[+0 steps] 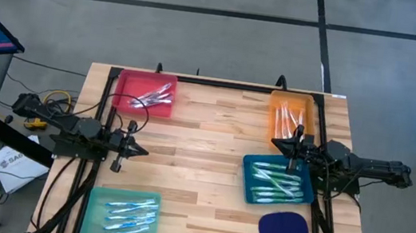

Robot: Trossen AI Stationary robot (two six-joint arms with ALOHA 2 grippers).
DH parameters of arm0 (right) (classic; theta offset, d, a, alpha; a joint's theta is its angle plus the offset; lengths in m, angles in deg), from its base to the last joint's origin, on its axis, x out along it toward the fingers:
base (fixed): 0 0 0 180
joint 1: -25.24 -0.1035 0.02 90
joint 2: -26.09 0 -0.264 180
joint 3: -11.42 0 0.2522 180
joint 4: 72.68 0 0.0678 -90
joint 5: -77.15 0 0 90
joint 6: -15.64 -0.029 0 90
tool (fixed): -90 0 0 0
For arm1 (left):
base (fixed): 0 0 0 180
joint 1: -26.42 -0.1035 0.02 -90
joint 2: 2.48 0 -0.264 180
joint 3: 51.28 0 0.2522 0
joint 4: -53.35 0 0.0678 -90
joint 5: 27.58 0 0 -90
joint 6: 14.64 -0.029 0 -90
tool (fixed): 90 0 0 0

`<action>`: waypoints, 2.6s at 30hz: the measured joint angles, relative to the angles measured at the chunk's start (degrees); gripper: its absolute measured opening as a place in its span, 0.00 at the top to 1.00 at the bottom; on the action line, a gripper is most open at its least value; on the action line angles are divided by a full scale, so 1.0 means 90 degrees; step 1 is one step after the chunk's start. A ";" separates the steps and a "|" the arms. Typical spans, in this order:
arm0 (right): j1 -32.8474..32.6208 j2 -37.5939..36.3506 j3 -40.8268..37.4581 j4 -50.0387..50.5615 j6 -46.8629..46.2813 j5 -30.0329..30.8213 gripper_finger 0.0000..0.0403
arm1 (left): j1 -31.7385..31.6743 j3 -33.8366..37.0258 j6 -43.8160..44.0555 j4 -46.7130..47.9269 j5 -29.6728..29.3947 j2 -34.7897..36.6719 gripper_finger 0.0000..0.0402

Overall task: Pick & Place Toothbrushes
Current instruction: Return to Home Position

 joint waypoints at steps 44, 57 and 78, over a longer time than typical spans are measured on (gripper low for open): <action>0.0002 0.0000 0.0002 0.0000 0.0000 0.0002 1.00 | -0.1498 0.0000 -0.0007 -0.0146 0.0007 -0.0041 0.99; 0.0002 0.0000 0.0000 -0.0001 0.0000 0.0001 1.00 | -0.1498 0.0000 -0.0007 -0.0192 0.0005 -0.0041 0.99; 0.0000 0.0000 0.0001 -0.0002 0.0000 0.0000 1.00 | -0.1496 0.0000 -0.0007 -0.0236 -0.0017 -0.0041 0.99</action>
